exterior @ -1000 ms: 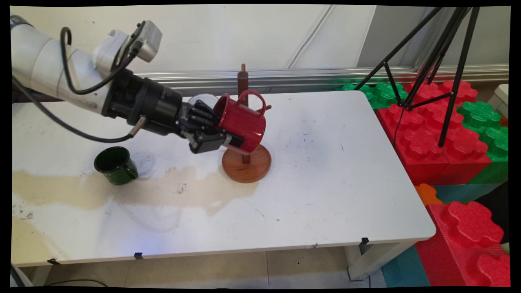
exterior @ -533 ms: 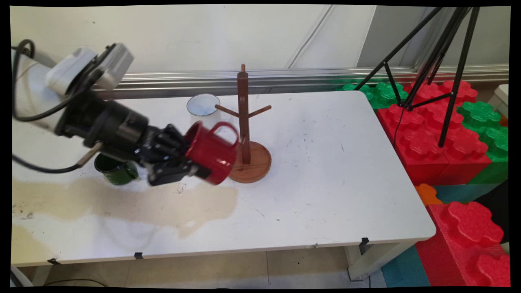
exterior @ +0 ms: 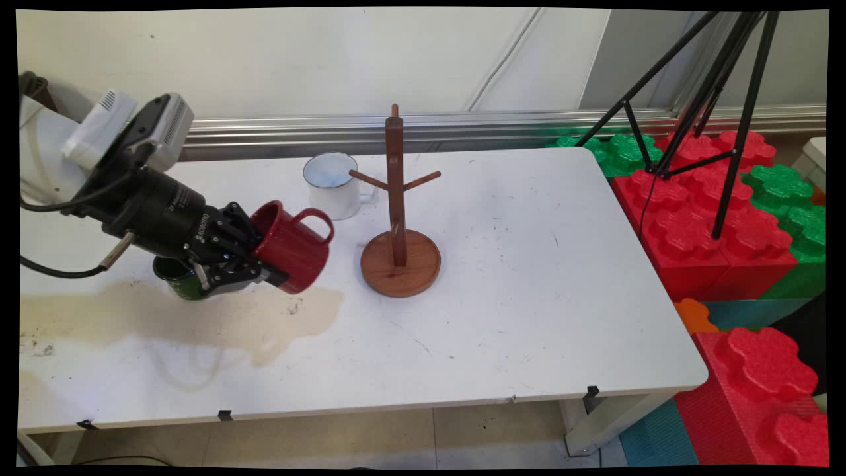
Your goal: Place the picked object on the table
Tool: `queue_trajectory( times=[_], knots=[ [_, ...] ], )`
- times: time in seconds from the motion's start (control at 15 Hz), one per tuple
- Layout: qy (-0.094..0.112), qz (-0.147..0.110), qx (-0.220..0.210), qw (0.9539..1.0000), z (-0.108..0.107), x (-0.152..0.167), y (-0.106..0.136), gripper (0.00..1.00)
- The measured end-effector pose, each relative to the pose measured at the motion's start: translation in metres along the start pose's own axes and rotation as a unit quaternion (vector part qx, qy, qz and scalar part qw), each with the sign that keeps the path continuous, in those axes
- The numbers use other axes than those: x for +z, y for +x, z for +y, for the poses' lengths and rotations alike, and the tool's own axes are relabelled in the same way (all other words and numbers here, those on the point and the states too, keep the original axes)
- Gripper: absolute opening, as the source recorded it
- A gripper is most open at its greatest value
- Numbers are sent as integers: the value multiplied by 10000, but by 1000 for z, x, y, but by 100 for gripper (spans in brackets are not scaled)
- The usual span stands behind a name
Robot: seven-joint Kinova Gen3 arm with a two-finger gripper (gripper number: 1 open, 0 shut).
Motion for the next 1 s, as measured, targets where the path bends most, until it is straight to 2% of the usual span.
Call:
queue_trajectory(
  times=[0.27, 0.53, 0.73, 1.0],
  knots=[
    [283, -459, 192, 9984, -21, 6, -13, 0],
    [575, -866, 523, 9932, -47, 18, -20, 0],
    [694, -1059, 797, 9888, -60, 31, -18, 0],
    [748, -1295, 1091, 9827, -74, 50, -16, 0]
  ],
)
